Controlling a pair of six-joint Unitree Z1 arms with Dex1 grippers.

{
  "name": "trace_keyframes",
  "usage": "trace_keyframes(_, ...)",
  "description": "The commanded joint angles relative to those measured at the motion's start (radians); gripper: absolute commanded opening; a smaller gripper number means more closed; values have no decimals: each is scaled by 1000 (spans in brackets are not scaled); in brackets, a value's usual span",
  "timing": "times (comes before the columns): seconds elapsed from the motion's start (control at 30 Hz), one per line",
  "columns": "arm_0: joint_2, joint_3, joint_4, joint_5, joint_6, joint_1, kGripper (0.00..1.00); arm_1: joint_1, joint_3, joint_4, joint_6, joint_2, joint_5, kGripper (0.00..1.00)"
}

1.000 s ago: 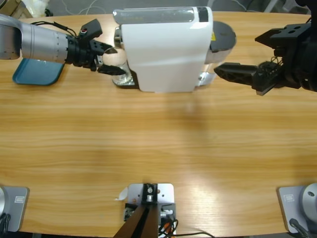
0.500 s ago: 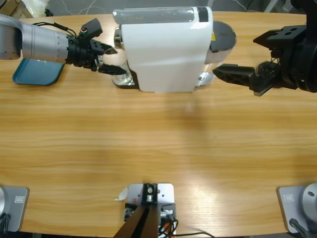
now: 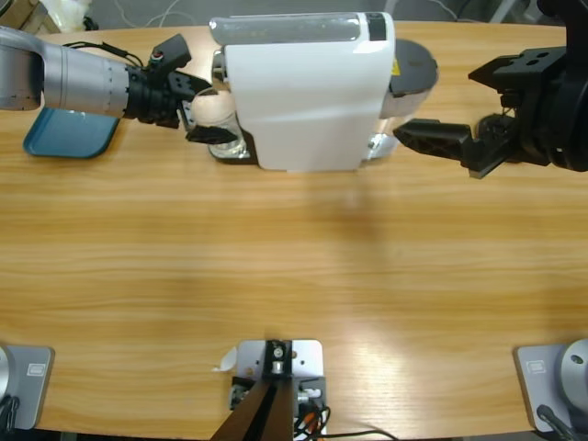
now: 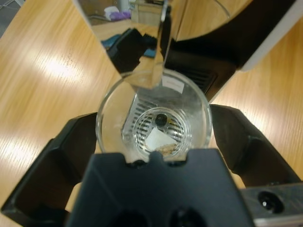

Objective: Pour coffee

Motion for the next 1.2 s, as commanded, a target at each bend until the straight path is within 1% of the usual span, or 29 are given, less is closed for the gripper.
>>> trace_keyframes(0.03,-66,105,-52,1,15,61,991,-8,38,-7,2,43,2,1000)
trace_keyframes(0.17,-186,156,-57,-14,-7,87,991,-8,34,-7,3,42,-7,1000)
trace_keyframes(0.3,-355,273,-14,13,-70,90,991,-8,-9,-3,2,13,-18,1000)
trace_keyframes(0.33,-394,298,13,12,-94,87,991,-8,-17,-3,2,3,-18,1000)
trace_keyframes(0.4,-483,319,116,21,-156,61,991,-8,-37,-3,3,-4,-18,1000)
trace_keyframes(0.47,-599,321,225,68,-267,26,991,-8,-62,9,3,1,-29,1000)
trace_keyframes(0.53,-715,319,321,129,-371,-2,991,-22,-127,82,5,16,-67,1000)
trace_keyframes(0.6,-777,320,387,160,-435,-4,991,-80,-222,170,6,42,-69,1000)
trace_keyframes(0.7,-819,320,449,185,-577,-5,991,-169,-343,210,18,84,-60,997)
trace_keyframes(0.73,-829,319,464,200,-617,-7,991,-206,-395,242,16,110,-21,981)
trace_keyframes(0.8,-849,310,498,263,-654,-16,991,-309,-507,329,-9,168,167,961)
trace_keyframes(0.83,-877,308,501,317,-666,-18,991,-352,-564,370,-9,200,249,877)
trace_keyframes(0.9,-903,302,508,362,-682,-19,991,-381,-616,379,-9,247,334,551)
trace_keyframes(0.93,-902,300,520,365,-682,-19,991,-385,-641,384,-9,275,361,504)
trace_keyframes(1.0,-896,306,536,371,-680,-21,991,-387,-703,407,-9,327,394,501)
trace_keyframes(1.03,-895,309,536,371,-680,-22,991,-387,-737,430,-6,357,408,336)
trace_keyframes(1.07,-892,309,536,371,-680,-27,991,-387,-764,452,-6,384,403,25)
trace_keyframes(1.1,-887,309,536,371,-680,-31,991,-387,-785,464,-9,405,386,0)
trace_keyframes(1.2,-875,308,536,373,-675,-32,991,-397,-825,483,-25,451,372,0)
